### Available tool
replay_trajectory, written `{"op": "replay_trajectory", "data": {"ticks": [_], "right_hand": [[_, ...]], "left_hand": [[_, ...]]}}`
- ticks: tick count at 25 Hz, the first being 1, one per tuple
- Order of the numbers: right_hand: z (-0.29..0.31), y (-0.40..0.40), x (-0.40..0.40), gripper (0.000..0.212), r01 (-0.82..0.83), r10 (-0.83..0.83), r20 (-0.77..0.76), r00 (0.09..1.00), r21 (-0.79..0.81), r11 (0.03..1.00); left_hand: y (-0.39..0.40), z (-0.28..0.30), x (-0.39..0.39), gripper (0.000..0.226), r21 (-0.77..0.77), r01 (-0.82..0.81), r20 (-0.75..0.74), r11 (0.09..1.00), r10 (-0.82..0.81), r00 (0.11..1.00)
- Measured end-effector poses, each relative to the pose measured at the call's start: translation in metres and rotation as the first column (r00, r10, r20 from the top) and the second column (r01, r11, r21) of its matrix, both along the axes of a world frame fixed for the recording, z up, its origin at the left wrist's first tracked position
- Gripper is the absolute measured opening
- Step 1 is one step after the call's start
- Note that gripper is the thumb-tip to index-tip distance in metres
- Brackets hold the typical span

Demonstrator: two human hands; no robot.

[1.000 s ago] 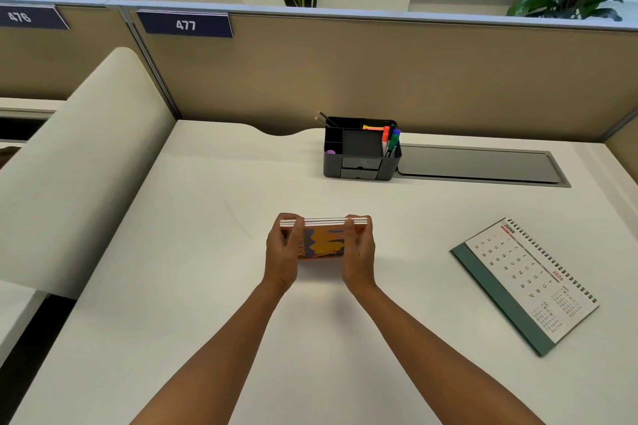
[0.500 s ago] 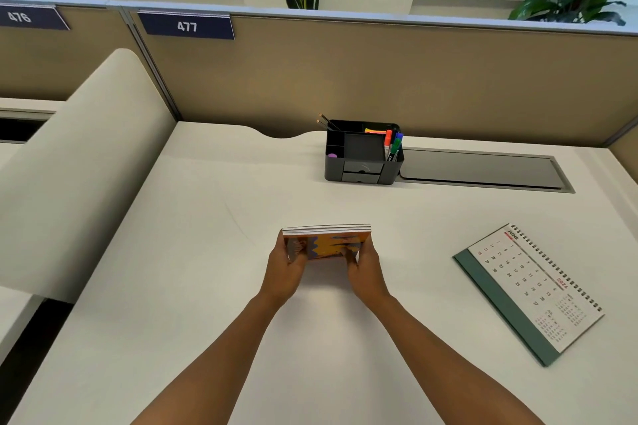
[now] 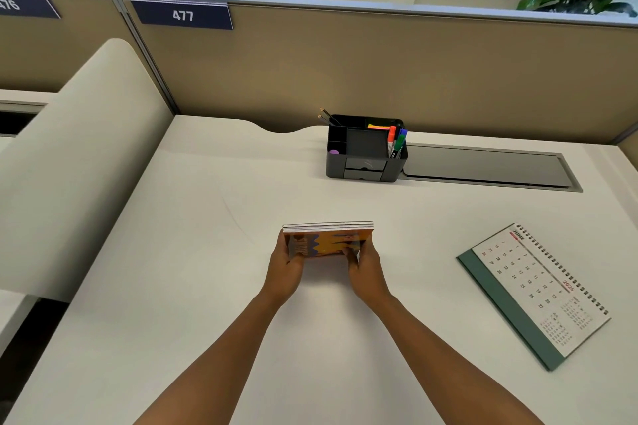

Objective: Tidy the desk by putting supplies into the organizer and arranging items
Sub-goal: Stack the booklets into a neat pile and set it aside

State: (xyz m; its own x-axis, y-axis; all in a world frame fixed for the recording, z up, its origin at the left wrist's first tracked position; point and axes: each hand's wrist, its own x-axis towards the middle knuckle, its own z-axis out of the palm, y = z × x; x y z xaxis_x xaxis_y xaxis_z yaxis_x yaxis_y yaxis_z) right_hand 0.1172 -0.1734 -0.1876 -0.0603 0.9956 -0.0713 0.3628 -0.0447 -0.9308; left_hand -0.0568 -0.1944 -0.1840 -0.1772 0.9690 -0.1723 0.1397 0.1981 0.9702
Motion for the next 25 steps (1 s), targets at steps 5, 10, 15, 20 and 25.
{"op": "replay_trajectory", "data": {"ticks": [5, 10, 15, 20, 25], "right_hand": [[-0.011, 0.001, 0.001, 0.038, -0.006, 0.006, 0.036, 0.999, -0.013, 1.0], [-0.016, 0.002, 0.005, 0.037, -0.018, 0.019, 0.056, 0.998, -0.019, 1.0], [-0.004, 0.013, -0.009, 0.038, -0.05, 0.052, 0.021, 0.998, -0.091, 0.995], [0.004, 0.035, -0.051, 0.041, -0.04, 0.107, 0.16, 0.981, -0.378, 0.925], [-0.015, 0.065, -0.084, 0.035, 0.018, 0.045, 0.108, 0.993, -0.521, 0.854]], "left_hand": [[-0.002, -0.009, -0.003, 0.042, -0.017, 0.047, -0.021, 0.999, -0.047, 0.999], [-0.007, -0.01, -0.007, 0.037, -0.005, 0.139, -0.059, 0.99, -0.139, 0.989], [0.001, -0.014, -0.022, 0.039, 0.051, 0.129, -0.137, 0.99, -0.121, 0.983], [0.022, -0.015, -0.042, 0.015, -0.163, -0.114, -0.16, 0.98, 0.088, 0.983], [0.063, -0.019, -0.074, 0.022, -0.364, -0.261, -0.154, 0.894, 0.219, 0.964]]}}
